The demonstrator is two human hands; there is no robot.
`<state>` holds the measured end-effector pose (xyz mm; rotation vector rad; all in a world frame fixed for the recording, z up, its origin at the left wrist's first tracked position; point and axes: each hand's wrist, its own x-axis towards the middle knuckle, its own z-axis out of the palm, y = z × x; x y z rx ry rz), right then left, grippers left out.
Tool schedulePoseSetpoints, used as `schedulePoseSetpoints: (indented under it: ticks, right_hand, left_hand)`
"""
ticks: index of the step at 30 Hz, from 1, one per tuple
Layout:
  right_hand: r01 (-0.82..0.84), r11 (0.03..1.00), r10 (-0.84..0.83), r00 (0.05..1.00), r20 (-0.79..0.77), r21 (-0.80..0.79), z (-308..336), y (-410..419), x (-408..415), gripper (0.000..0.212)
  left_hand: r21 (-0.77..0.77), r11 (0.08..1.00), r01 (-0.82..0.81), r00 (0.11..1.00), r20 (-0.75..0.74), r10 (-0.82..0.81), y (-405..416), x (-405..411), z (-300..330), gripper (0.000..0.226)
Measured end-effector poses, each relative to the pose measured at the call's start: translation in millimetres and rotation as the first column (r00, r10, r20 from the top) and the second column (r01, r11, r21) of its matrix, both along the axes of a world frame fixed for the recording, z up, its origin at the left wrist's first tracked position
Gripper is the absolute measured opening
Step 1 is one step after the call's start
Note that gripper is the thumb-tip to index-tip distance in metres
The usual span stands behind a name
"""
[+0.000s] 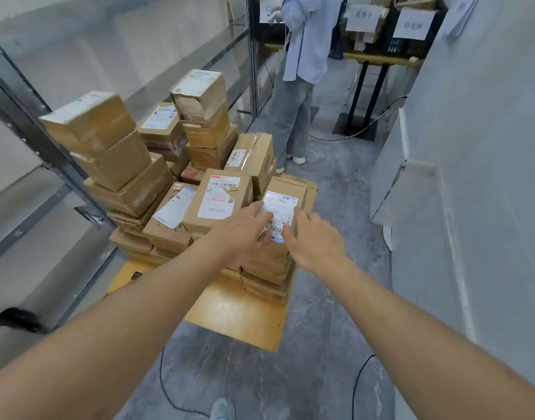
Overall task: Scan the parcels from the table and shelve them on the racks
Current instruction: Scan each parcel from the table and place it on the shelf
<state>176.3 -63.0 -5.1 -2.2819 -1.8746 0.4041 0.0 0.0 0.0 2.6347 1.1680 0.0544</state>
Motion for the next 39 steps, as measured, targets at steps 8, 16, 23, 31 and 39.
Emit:
schedulePoseSetpoints:
  ticks: [8, 16, 23, 31, 39]
  right_hand:
    - [0.08, 0.993, -0.098, 0.968, -0.23, -0.086, -16.0, 13.2, -8.4, 0.061]
    - [0.251, 0.966, -0.244, 0.826, -0.507, -0.056, -24.3, 12.0, -22.1, 0.064]
    - [0.306, 0.951, -0.23, 0.782, -0.579, 0.035, -1.9, 3.9, -20.4, 0.061]
    - [0.256, 0.951, -0.101, 0.784, -0.612, 0.171, 36.2, -7.4, -31.6, 0.059]
    - [0.129, 0.94, 0.09, 0.798, -0.596, 0.315, 75.2, -21.9, -51.6, 0.061]
  left_hand:
    - [-0.247, 0.959, -0.138, 0.99, -0.002, 0.142, 12.2, 14.2, -13.0, 0.065]
    - [-0.377, 0.914, -0.151, 0.952, 0.195, 0.238, 3.2, 23.6, -12.6, 0.066]
    - [-0.286, 0.934, -0.212, 0.884, 0.352, 0.308, -8.7, 21.6, 13.0, 0.066]
    - [-0.221, 0.94, -0.26, 0.808, 0.483, 0.337, -33.4, 1.0, 54.0, 0.066]
    - [-0.484, 0.851, -0.202, 0.628, 0.603, 0.492, -63.1, -27.0, 88.9, 0.074]
